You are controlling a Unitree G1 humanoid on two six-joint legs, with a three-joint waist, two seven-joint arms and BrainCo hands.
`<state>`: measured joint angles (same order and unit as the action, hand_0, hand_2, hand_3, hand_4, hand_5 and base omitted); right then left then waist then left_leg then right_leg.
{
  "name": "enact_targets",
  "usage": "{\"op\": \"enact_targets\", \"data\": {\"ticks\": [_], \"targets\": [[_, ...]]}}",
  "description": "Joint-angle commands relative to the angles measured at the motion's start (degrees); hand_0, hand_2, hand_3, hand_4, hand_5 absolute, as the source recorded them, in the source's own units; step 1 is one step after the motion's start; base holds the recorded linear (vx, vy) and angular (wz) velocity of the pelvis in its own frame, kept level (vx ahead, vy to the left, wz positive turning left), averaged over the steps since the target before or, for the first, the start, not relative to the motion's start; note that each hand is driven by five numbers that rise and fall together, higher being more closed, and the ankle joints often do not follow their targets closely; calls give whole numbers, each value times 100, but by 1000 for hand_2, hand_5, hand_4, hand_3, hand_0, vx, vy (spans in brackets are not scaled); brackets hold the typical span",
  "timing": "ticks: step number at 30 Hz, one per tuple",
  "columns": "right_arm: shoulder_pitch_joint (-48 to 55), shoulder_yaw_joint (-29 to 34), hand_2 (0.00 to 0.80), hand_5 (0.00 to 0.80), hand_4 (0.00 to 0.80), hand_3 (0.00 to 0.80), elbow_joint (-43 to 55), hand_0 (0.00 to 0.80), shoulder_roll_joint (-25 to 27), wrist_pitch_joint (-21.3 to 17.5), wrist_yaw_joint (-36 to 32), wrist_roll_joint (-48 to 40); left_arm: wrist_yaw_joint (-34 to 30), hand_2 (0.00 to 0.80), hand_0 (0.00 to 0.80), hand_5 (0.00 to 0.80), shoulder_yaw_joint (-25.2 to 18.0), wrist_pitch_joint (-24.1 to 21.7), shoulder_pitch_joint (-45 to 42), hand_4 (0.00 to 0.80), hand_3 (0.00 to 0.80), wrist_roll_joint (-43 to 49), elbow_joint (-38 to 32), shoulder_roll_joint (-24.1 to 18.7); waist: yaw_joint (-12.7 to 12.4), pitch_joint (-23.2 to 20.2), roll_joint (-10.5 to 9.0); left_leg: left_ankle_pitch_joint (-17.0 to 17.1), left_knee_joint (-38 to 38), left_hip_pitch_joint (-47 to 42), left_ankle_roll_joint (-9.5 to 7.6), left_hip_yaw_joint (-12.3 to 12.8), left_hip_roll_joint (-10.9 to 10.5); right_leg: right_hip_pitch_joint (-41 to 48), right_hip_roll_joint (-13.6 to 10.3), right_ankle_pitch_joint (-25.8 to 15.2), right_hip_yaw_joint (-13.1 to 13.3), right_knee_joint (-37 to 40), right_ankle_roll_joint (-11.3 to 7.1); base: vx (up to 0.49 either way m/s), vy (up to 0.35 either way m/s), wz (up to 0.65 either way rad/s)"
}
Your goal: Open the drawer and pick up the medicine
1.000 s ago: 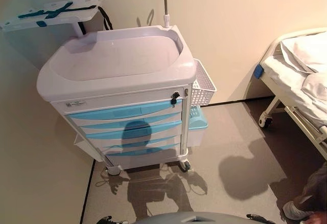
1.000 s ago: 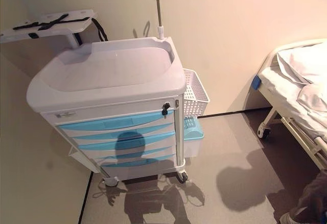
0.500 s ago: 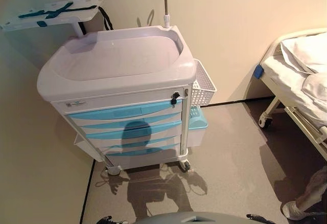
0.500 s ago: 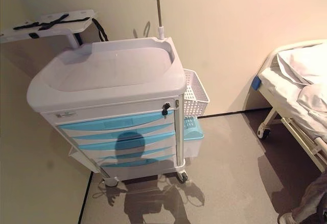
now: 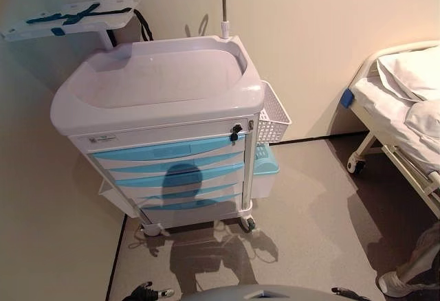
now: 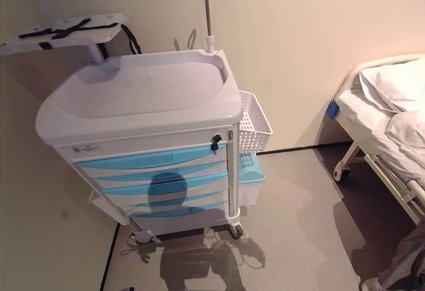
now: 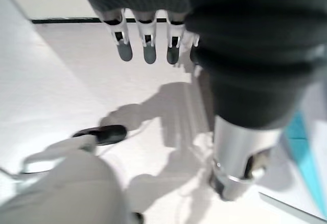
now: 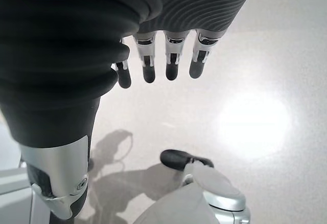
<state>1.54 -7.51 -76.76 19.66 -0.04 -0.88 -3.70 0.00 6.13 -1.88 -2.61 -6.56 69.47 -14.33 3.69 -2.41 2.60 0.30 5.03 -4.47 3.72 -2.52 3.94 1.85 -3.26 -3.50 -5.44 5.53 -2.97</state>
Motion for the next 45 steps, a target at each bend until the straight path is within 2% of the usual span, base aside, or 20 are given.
{"op": "enact_targets", "data": {"ticks": [1, 12, 13, 22, 25, 30, 34, 38, 45], "targets": [[-289, -164, 0, 0, 0, 0, -339, 0, -156, -161, 13, -119, -15, 0, 0, 0, -30, -183, 454, 0, 0, -241, 71, -61, 32, -2, -413, -241, -4, 15, -244, -110, -396, 87, -269, 100, -52, -92, -450, -4, 4, 4], [-334, -186, 0, 0, 0, 0, -379, 0, -159, -162, 25, -117, -71, 0, 0, 0, 1, -250, 445, 0, 0, -663, -678, -52, -29, 104, -457, -177, -3, 115, -231, -209, -398, 8, -254, 73, -136, -101, -445, -11, 3, 4], [-378, -190, 0, 0, 0, 0, -371, 0, -141, -154, 54, -129, -39, 0, 0, 0, 12, -275, 457, 0, 0, -839, -964, -56, -40, 200, -461, -135, -3, 204, -228, -242, -399, -84, -253, 53, -143, -106, -444, -62, 7, 2], [-723, -300, 0, 0, 0, 0, -260, 0, -59, -142, 201, -258, 187, 0, 0, 0, 92, -413, 774, 0, 0, -1515, -1833, -109, -38, 646, -471, 175, -3, 969, -214, -285, -440, -844, -252, -190, -191, -122, -451, -130, 11, 3], [-841, -363, 0, 0, 0, 0, -129, 0, -21, -166, 276, -348, 321, 0, 0, 0, 150, -480, 950, 0, 0, -1689, -2333, -162, -3, 841, -458, 292, -3, 1322, -200, -273, -454, -1189, -257, -307, -165, -104, -452, -83, 22, 2], [-975, -437, 0, 0, 0, 0, -38, 0, -17, -185, 334, -428, 447, 0, 0, 0, 171, -544, 1143, 0, 0, -1898, -2636, -173, 26, 998, -463, 360, -3, 1574, -191, -257, -427, -1472, -257, -375, -119, -111, -450, -30, 8, 0], [-1078, -481, 0, 0, 0, 0, 29, 0, 27, -191, 384, -462, 545, 0, 0, 0, 177, -621, 1324, 0, 0, -2114, -2968, -170, 44, 1183, -484, 346, -136, 1783, -222, -243, -440, -1645, -281, -358, -75, -199, -430, -27, 0, -3], [-1256, -487, 0, 0, 0, 0, 90, 0, 92, -212, 465, -556, 634, 0, 0, 0, 230, -684, 1601, 0, 0, -2359, -3307, -175, 59, 1425, -530, 55, -937, 2377, -299, -259, -540, -2079, -373, -193, -33, -722, -349, -89, -2, 1], [-1279, -509, 0, 0, 0, 0, 189, 0, 94, -251, 470, -622, 673, 0, 0, 0, 272, -744, 1882, 0, 0, -2632, -3575, -170, 110, 1386, -523, -63, -1368, 2920, -345, -337, -658, -2678, -381, 61, -4, -1351, -291, -53, 4, 3]]}}
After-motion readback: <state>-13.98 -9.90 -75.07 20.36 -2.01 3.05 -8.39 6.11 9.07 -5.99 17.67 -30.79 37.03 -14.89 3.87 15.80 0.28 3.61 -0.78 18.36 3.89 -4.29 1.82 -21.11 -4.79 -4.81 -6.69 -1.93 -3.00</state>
